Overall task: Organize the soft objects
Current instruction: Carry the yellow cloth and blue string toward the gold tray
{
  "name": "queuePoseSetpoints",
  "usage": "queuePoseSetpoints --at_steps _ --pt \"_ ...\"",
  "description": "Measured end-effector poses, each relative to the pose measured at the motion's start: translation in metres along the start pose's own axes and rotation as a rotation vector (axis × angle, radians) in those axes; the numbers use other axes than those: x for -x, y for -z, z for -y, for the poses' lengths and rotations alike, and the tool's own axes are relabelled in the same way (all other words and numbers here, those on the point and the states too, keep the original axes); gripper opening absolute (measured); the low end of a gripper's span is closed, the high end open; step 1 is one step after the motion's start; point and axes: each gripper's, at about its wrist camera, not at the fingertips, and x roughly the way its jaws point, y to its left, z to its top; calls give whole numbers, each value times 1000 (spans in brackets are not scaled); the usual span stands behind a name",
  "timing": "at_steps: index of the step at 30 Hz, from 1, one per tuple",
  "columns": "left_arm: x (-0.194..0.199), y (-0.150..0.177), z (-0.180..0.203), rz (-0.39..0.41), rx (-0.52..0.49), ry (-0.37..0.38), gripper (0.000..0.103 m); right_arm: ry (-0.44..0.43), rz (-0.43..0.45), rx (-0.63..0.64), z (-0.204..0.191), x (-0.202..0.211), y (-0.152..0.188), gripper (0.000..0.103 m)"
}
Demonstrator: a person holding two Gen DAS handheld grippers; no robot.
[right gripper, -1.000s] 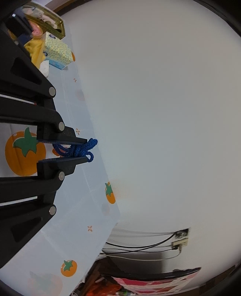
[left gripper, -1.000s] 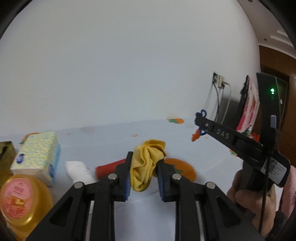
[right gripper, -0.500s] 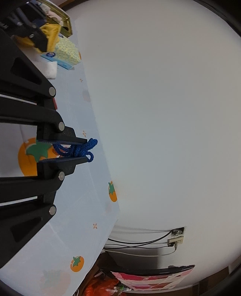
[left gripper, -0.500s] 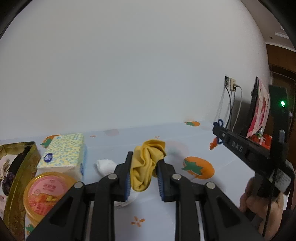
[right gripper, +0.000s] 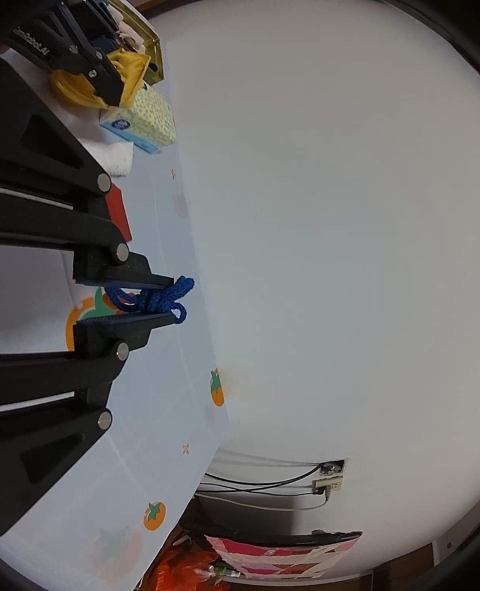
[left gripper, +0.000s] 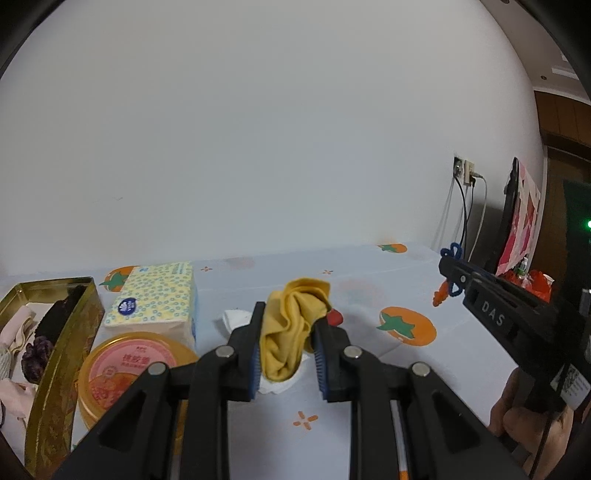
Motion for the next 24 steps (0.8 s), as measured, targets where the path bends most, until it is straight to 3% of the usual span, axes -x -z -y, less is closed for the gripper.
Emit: queuePoseSetpoints --at_steps 9,24 --pt "10 4 -8 9 2 4 21 -26 38 53 -30 23 7 13" --pt "27 8 -27 20 26 12 21 -83 50 35 -67 46 18 14"
